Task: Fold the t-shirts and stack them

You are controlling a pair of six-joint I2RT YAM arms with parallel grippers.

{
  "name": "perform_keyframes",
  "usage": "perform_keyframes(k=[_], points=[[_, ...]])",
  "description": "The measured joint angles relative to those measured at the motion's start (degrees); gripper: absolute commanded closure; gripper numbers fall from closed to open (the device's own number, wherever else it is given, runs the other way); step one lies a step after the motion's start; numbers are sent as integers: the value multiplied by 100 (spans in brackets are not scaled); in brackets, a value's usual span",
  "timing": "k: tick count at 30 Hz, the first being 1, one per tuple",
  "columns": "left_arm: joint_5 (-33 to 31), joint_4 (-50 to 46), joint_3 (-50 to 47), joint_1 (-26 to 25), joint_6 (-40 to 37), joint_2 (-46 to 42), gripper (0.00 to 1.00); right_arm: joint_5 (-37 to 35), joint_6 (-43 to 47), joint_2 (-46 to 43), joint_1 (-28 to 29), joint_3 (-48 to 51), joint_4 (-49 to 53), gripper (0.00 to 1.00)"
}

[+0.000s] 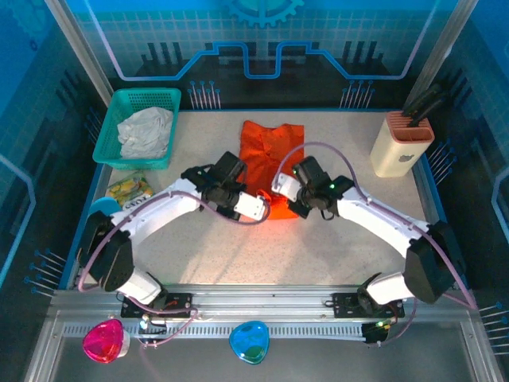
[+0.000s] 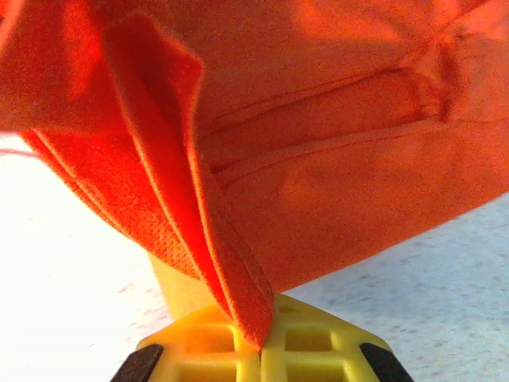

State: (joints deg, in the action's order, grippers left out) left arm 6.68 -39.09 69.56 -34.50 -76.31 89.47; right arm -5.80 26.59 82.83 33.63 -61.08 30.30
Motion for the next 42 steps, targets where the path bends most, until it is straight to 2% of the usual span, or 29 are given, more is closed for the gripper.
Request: perform_keyframes(k=[7, 16, 23, 30, 31, 32, 33, 34, 35, 36, 37, 38, 42], points=[[52, 391, 1233, 525, 203, 1329, 100, -367, -46, 1394, -577, -1292, -37, 100], [-144, 640, 2601, 852, 533, 2911, 100, -793, -378, 2389, -831, -1749, -249, 100], [-437, 861, 2765, 927, 798, 3453, 100, -922, -487, 3060, -918, -1906, -656, 100], [-693, 1165, 2765, 951, 1067, 3512, 100, -949, -586, 3265, -949, -2039, -1003, 100], [-728, 1209, 2765, 955, 1080, 3512, 92, -949, -597, 3287, -953, -2063, -1032, 100], [-758, 1248, 2765, 960, 1091, 3512, 79, -944, -608, 3320, -955, -2105, -1047, 100], [-815, 1285, 2765, 962, 1119, 3512, 68, -940, -629, 3359, -957, -2144, -1071, 96], [-859, 1303, 2765, 966, 1163, 3512, 62, -940, -656, 3394, -957, -2186, -1080, 87], [-896, 1340, 2763, 973, 1196, 3512, 43, -940, -697, 3432, -957, -2218, -1102, 71], [-931, 1397, 2750, 973, 1231, 3512, 5, -949, -737, 3458, -957, -2234, -1141, 59], [-957, 1462, 2732, 977, 1274, 3512, 1, -966, -761, 3475, -957, -2234, -1169, 50], [-977, 1556, 2697, 977, 1344, 3510, 0, -988, -796, 3480, -957, -2234, -1185, 44], [-1014, 1993, 2406, 984, 1655, 3362, 0, -1025, -949, 3453, -960, -2221, -1327, 36]])
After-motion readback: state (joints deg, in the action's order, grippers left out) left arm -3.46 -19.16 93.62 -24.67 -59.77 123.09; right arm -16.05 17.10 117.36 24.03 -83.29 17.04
